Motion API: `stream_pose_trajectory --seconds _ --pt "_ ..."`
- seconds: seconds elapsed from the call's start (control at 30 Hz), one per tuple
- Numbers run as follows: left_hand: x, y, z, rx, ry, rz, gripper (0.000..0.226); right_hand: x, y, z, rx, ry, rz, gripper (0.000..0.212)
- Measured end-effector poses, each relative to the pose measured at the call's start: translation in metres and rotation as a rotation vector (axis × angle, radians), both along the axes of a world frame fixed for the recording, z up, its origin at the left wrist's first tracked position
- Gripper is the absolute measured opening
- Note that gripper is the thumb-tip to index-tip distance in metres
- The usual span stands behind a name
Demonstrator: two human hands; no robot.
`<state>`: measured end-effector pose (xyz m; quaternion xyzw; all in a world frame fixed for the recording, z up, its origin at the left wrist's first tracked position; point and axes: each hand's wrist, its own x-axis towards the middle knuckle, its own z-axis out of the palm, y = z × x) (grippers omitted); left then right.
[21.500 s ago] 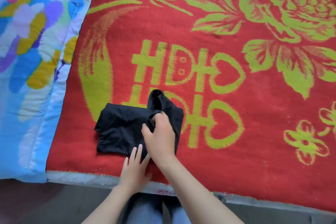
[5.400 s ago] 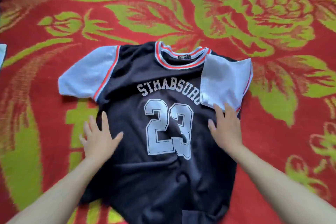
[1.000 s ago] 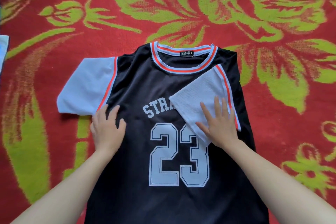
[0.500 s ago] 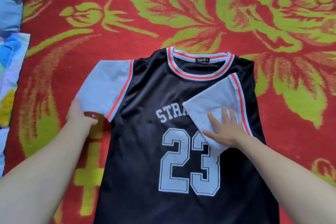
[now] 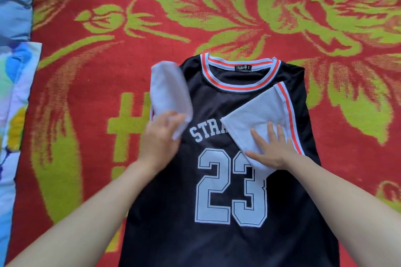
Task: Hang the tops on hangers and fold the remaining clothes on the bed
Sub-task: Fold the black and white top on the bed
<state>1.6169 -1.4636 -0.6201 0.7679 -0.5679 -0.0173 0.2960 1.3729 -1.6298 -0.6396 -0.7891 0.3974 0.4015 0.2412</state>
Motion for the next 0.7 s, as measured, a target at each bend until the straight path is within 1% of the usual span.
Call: stream_pose_trajectory --seconds 0.03,0.07,0.1,0.17,0.2,0.23,0.27,0.33,0.4,0.43,0.5,0.53,0.57,0.6,0.63,0.67,0.7 --pt "-0.014 0.004 -0.007 0.087 -0.085 -0.127 0.046 0.000 0.000 0.001 0.000 0.000 0.001 0.083" --pt "-0.022 0.009 -0.015 0.180 -0.162 -0.193 0.057 0.000 -0.001 0.000 -0.001 -0.004 0.001 0.083" --pt "-0.027 0.016 -0.023 0.282 -0.227 -0.211 0.071 -0.001 -0.002 -0.001 -0.001 -0.009 0.002 0.082" --pt "-0.025 0.025 -0.034 0.468 -0.251 -0.128 0.097 -0.001 -0.001 -0.003 -0.009 -0.019 0.004 0.082" --pt "-0.024 0.027 -0.035 0.561 -0.255 -0.077 0.102 -0.002 -0.001 -0.003 -0.017 -0.025 0.009 0.082" --pt "-0.022 0.028 -0.035 0.651 -0.269 -0.050 0.102 -0.002 -0.001 -0.003 -0.017 -0.029 0.011 0.082" --pt "-0.018 0.030 -0.035 0.745 -0.272 -0.063 0.096 -0.003 -0.001 -0.004 -0.012 -0.033 0.009 0.082" --pt "-0.010 0.031 -0.035 0.877 -0.244 -0.099 0.076 -0.002 0.000 -0.004 -0.005 -0.044 0.005 0.081" --pt "-0.006 0.029 -0.032 0.814 -0.287 -0.160 0.056 -0.002 -0.003 0.000 -0.001 -0.036 0.008 0.079" --pt "-0.003 0.026 -0.030 0.760 -0.284 -0.165 0.051 0.000 -0.006 0.003 -0.005 -0.029 0.017 0.076" --pt "0.005 0.016 -0.024 0.613 -0.239 -0.140 0.049 0.006 -0.015 0.013 -0.048 -0.029 0.077 0.071" --pt "0.011 0.008 -0.022 0.531 -0.237 -0.108 0.049 0.007 -0.021 0.017 -0.117 -0.065 0.119 0.073" --pt "0.016 -0.005 -0.020 0.462 -0.269 -0.051 0.050 0.010 -0.031 0.021 -0.232 -0.147 0.161 0.075" --pt "0.019 -0.013 -0.018 0.437 -0.297 0.024 0.053 0.011 -0.036 0.025 -0.370 -0.261 0.190 0.075" --pt "0.023 -0.025 -0.012 0.455 -0.284 0.102 0.058 0.012 -0.045 0.025 -0.490 -0.373 0.192 0.071" --pt "0.026 -0.037 -0.009 0.513 -0.222 0.173 0.066 0.011 -0.057 0.021 -0.567 -0.437 0.170 0.064" --pt "0.028 -0.046 -0.009 0.629 -0.157 0.203 0.074 0.008 -0.066 0.018 -0.594 -0.428 0.134 0.056"
